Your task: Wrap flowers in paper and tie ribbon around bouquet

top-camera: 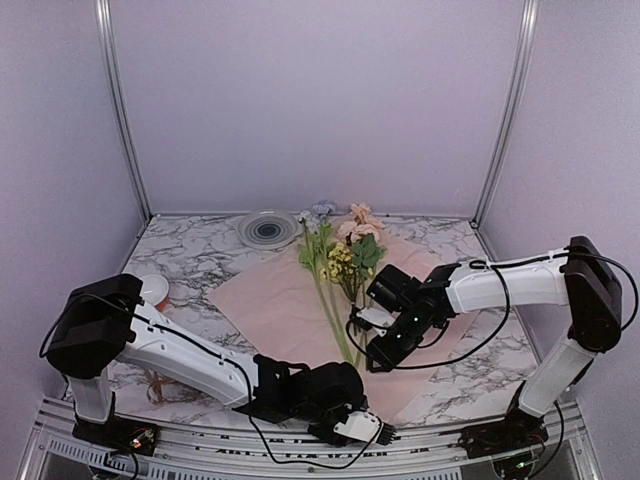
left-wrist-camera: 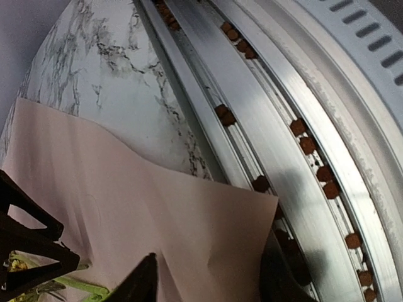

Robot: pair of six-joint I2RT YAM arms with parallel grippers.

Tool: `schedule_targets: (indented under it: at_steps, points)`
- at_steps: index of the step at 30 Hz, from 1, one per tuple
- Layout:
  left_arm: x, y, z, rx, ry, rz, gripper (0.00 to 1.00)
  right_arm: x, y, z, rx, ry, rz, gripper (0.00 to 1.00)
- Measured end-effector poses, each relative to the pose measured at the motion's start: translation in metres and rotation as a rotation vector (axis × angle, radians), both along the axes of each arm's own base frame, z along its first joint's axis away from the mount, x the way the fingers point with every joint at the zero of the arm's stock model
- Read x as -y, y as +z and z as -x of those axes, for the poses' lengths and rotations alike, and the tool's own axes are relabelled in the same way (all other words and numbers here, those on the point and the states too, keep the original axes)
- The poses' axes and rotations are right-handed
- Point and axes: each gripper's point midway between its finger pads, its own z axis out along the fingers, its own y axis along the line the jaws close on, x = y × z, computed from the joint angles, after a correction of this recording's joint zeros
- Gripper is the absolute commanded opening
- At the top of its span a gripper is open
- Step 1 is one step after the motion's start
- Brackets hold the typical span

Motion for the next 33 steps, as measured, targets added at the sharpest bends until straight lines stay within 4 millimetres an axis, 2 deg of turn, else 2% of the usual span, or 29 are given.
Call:
schedule_targets:
  at_steps: [2,5,9,11,16,19,21,24,27,29,33]
  points:
    - [0.001,-0.003,0.005,-0.003,-0.003,-0.006,0.12,0.0,0.0,0.0,0.002,0.0,-0.001,0.45]
    - [-0.001,-0.008,0.013,-0.018,0.004,-0.011,0.0,-0.001,0.0,-0.003,0.007,-0.006,-0.01,0.45]
    - [-0.003,-0.007,0.015,-0.032,0.021,0.025,0.0,-0.001,-0.005,-0.004,-0.003,-0.011,-0.025,0.45]
    - [-0.004,-0.004,0.005,-0.034,0.06,0.037,0.0,0.002,-0.008,-0.007,-0.014,-0.022,-0.029,0.45]
    - [-0.006,0.009,-0.034,-0.09,0.201,0.091,0.0,0.009,-0.005,-0.019,-0.038,-0.06,-0.08,0.45]
    - [-0.009,0.018,-0.054,-0.171,0.268,0.128,0.0,0.01,0.01,-0.028,-0.021,-0.067,-0.142,0.47]
    - [-0.01,0.027,-0.063,-0.24,0.291,0.155,0.0,0.008,0.027,-0.033,0.01,-0.068,-0.194,0.5]
    - [-0.012,0.045,-0.072,-0.354,0.296,0.205,0.0,0.003,0.054,-0.039,0.071,-0.058,-0.269,0.52]
    - [-0.013,0.061,-0.077,-0.443,0.278,0.242,0.0,-0.005,0.076,-0.042,0.112,-0.049,-0.347,0.5]
    - [-0.014,0.065,-0.079,-0.486,0.27,0.253,0.0,-0.011,0.08,-0.043,0.112,-0.046,-0.381,0.49]
    - [-0.016,0.07,-0.091,-0.548,0.279,0.269,0.0,-0.012,0.063,-0.042,0.053,-0.078,-0.372,0.48]
